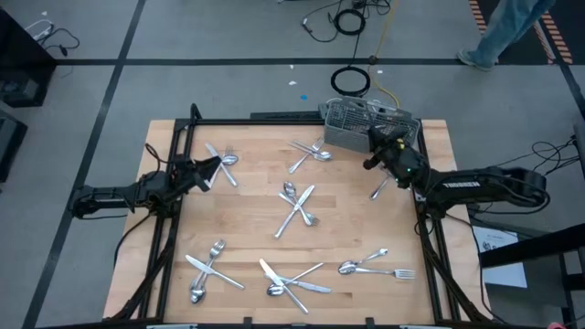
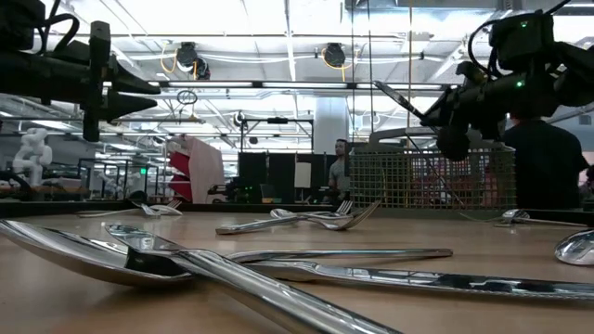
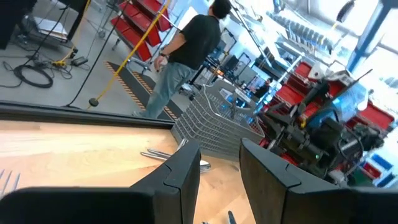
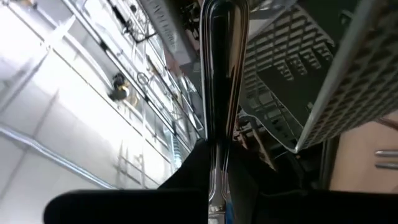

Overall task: Sort silverware
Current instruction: Put the silver table knife into the gray utensil holder

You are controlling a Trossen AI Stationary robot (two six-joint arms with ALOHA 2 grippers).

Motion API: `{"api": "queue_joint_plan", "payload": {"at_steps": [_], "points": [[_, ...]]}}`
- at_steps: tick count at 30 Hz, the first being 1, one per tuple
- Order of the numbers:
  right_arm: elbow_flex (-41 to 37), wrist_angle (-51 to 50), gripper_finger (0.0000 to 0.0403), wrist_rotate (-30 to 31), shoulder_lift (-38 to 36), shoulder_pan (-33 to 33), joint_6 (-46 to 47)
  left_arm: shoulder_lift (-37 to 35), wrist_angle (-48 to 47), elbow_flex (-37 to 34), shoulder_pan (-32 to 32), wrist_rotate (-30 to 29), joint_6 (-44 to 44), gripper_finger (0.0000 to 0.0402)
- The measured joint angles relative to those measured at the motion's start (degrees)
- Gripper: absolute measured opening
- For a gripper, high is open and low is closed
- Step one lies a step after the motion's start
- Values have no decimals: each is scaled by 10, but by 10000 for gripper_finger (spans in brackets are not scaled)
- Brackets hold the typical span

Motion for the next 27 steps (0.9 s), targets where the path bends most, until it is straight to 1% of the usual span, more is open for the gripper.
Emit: {"api": "queue_joint_plan", "payload": {"at_steps": [2, 7, 13, 17, 20, 23, 27], "points": [[0, -2, 18, 1, 7, -3, 35, 0, 0, 0, 0, -12, -18, 120], [0, 0, 18, 37, 25, -14, 101, 0, 0, 0, 0, -29, -46, 120], [-37, 86, 18, 47, 35, -32, 121, 0, 0, 0, 0, -29, -46, 120], [-74, 139, 18, 89, 34, -33, 129, 0, 0, 0, 0, -32, -77, 120], [-84, 139, 18, 102, 33, -33, 143, 0, 0, 0, 0, -32, -102, 120], [-82, 134, 27, 108, 32, -33, 151, 0, 0, 0, 0, -32, -106, 120], [-81, 132, 54, 112, 32, -33, 166, 0, 0, 0, 0, -32, -108, 120]]}}
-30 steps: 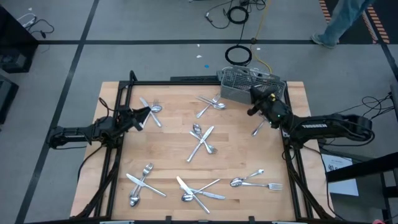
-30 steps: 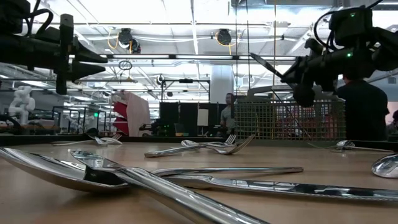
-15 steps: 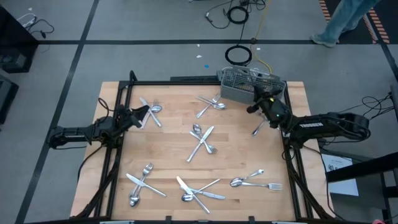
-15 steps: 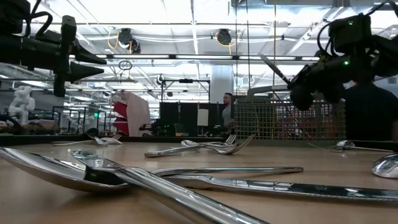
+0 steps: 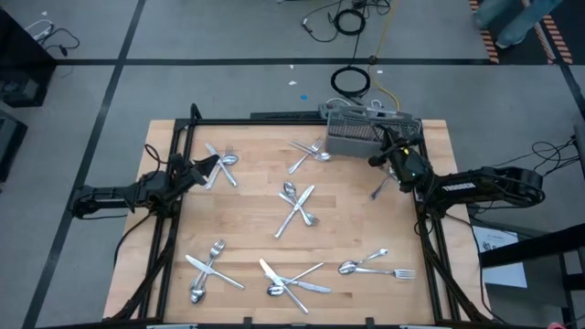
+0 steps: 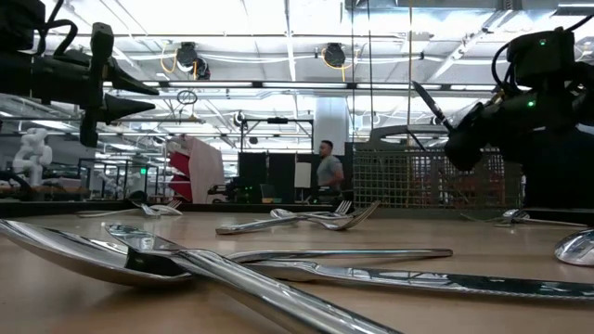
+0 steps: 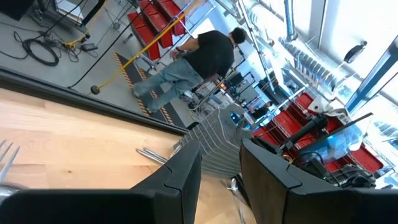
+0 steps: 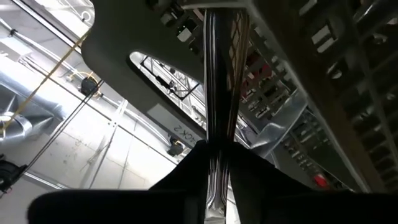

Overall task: Sort silverware
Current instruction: Put the silver table knife into the gray utensil holder

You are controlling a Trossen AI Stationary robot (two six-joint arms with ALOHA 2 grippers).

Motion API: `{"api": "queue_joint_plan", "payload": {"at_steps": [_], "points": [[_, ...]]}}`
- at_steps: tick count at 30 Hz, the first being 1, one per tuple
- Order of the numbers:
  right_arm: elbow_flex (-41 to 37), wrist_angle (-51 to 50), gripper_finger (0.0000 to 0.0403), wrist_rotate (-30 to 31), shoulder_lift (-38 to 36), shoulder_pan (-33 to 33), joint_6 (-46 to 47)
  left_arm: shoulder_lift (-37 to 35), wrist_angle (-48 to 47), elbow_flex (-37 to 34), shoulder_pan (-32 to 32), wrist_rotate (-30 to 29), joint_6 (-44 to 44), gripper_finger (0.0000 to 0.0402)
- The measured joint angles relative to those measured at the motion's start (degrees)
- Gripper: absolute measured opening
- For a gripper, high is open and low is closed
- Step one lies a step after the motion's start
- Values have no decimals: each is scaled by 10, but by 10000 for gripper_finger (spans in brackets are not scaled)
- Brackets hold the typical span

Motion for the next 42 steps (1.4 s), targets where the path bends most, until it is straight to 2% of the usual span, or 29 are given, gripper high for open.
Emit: {"api": "queue_joint_plan", "payload": {"at_steps": [9, 15, 18, 28, 32, 37, 42], "points": [[0, 10, 111, -11, -1, 0, 0, 0, 0, 0, 0, 0, 0, 120], [19, 17, 121, -13, -1, 0, -8, 0, 0, 0, 0, 0, 1, 120], [48, 17, 119, -11, -1, -1, -41, 0, 0, 0, 0, 0, 1, 120], [188, -9, 119, -13, -1, -3, -232, 0, 0, 0, 0, 0, 2, 120], [250, -27, 119, -29, -1, -3, -337, 0, 0, 0, 0, 0, 4, 120], [332, -98, 119, -123, 0, -3, -545, 0, 0, 0, 0, 15, 35, 120], [420, -229, 119, -268, 1, 7, -739, 0, 0, 0, 0, 53, 38, 120]]}}
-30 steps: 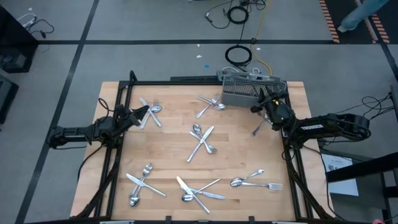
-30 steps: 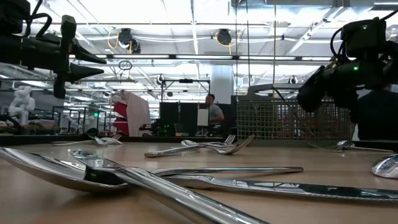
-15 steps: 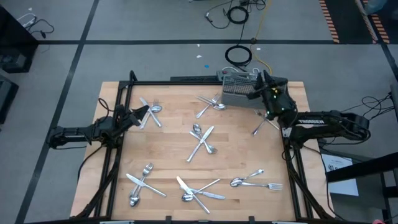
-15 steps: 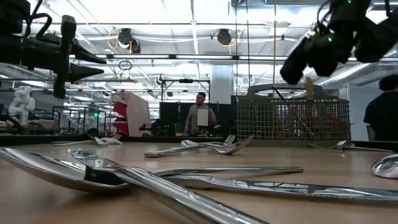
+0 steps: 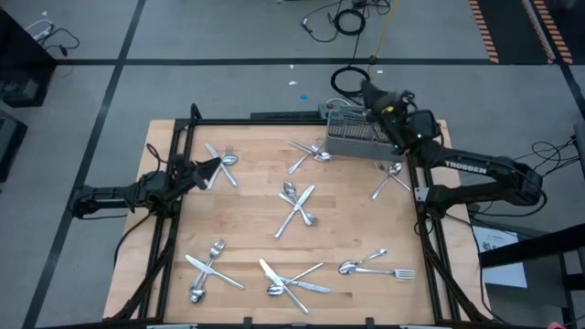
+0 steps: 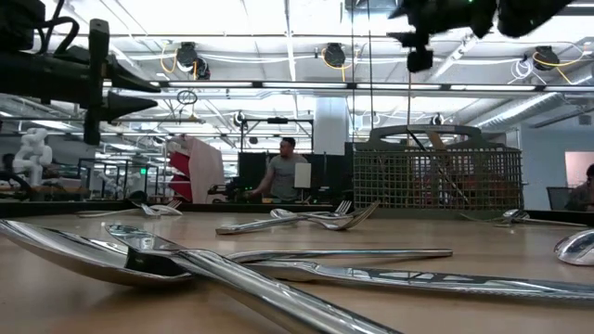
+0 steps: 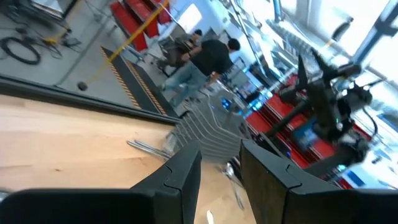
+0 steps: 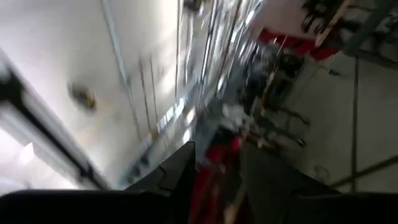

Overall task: Sort silverware
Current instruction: Put the silver table knife into the gray utensil holder

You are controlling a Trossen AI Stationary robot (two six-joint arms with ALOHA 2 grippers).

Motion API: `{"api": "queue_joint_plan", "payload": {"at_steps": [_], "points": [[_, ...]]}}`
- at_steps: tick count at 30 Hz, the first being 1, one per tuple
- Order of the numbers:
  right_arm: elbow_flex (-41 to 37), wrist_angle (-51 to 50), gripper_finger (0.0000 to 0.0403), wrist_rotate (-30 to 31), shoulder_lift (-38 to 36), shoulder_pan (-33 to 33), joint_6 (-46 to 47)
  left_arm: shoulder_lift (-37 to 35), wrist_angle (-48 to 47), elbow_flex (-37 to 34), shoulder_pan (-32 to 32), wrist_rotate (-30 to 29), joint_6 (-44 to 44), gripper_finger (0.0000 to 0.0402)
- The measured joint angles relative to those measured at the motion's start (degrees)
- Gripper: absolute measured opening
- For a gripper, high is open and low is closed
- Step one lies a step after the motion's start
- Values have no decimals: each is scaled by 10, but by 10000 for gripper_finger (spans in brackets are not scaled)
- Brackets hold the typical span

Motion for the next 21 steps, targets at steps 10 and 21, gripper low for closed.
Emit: {"api": "queue_joint_plan", "payload": {"at_steps": [10, 21], "points": [[116, -167, 119, -199, 73, 95, -221, 0, -1, 0, 0, 36, 104, 120], [161, -178, 119, -336, 222, 220, -397, 0, -4, 0, 0, 100, 162, 120]]}}
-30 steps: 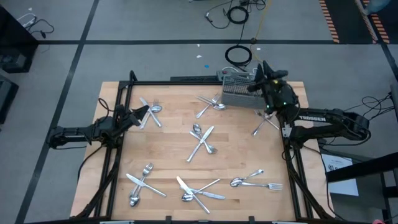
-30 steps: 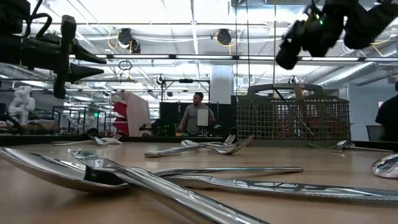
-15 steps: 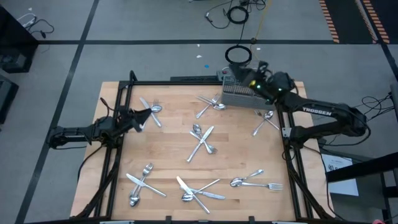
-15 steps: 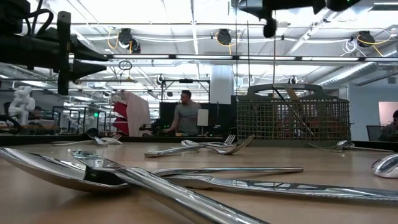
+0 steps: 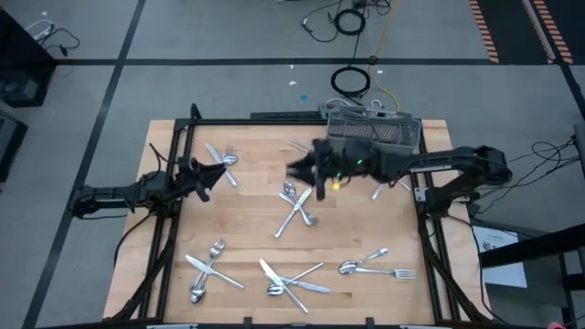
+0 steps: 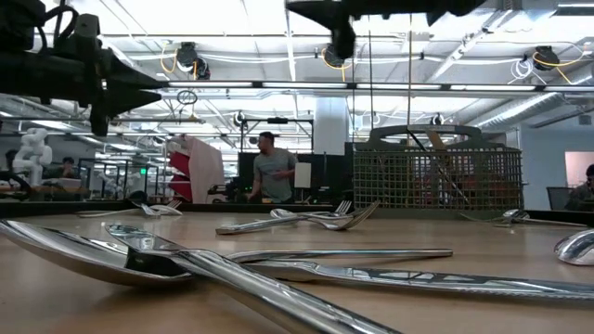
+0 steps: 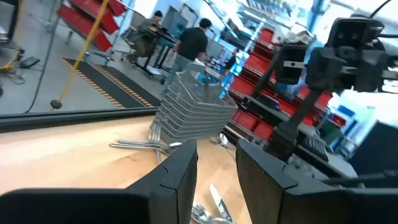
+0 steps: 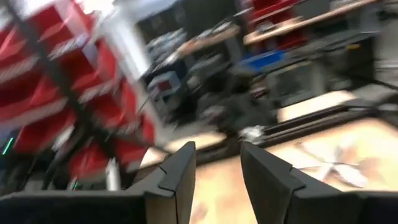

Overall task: Sort silverware
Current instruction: Put the silver table knife into the gray utensil holder

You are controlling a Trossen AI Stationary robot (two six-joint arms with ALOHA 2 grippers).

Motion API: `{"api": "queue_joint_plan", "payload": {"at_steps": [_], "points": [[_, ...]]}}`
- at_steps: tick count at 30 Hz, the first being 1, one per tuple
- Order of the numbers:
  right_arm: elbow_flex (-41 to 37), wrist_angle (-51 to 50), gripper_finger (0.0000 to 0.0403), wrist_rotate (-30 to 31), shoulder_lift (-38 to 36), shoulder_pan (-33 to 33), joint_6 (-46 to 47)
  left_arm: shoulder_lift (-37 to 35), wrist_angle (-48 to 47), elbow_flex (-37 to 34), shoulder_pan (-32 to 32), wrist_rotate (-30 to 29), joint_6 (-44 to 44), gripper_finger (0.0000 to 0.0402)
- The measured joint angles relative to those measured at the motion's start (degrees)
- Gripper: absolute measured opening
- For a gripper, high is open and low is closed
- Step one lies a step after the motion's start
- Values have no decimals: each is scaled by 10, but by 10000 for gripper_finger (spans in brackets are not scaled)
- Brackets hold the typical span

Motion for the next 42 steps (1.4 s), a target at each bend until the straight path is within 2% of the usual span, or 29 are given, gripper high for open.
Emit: {"api": "queue_joint_plan", "payload": {"at_steps": [3, 6, 12, 17, 22, 28, 32, 35, 38, 42], "points": [[27, -25, 119, -40, 34, 37, -67, 0, -1, 0, 0, 21, 1, 120], [68, -96, 119, -40, 61, 68, -80, 0, -3, 0, 0, 40, -1, 120], [159, -225, 119, -38, 112, 130, 4, 0, -5, 0, 0, 83, -2, 120], [229, -286, 118, -35, 164, 181, 88, 0, -7, 0, 0, 110, -2, 120], [272, -297, 118, -5, 212, 230, 190, 0, -7, 0, 0, 124, 0, 120], [284, -277, 118, 55, 260, 289, 258, 0, -10, 0, 0, 136, 2, 120], [284, -219, 118, 52, 296, 317, 322, 0, -15, 0, 0, 145, 2, 120], [292, -221, 118, 46, 313, 329, 394, 0, -17, 0, 0, 158, 2, 120], [336, -315, 118, 70, 331, 336, 427, 0, -20, 0, 0, 166, 2, 120], [449, -534, 118, 111, 368, 341, 428, 0, -20, 0, 0, 166, 2, 120]]}}
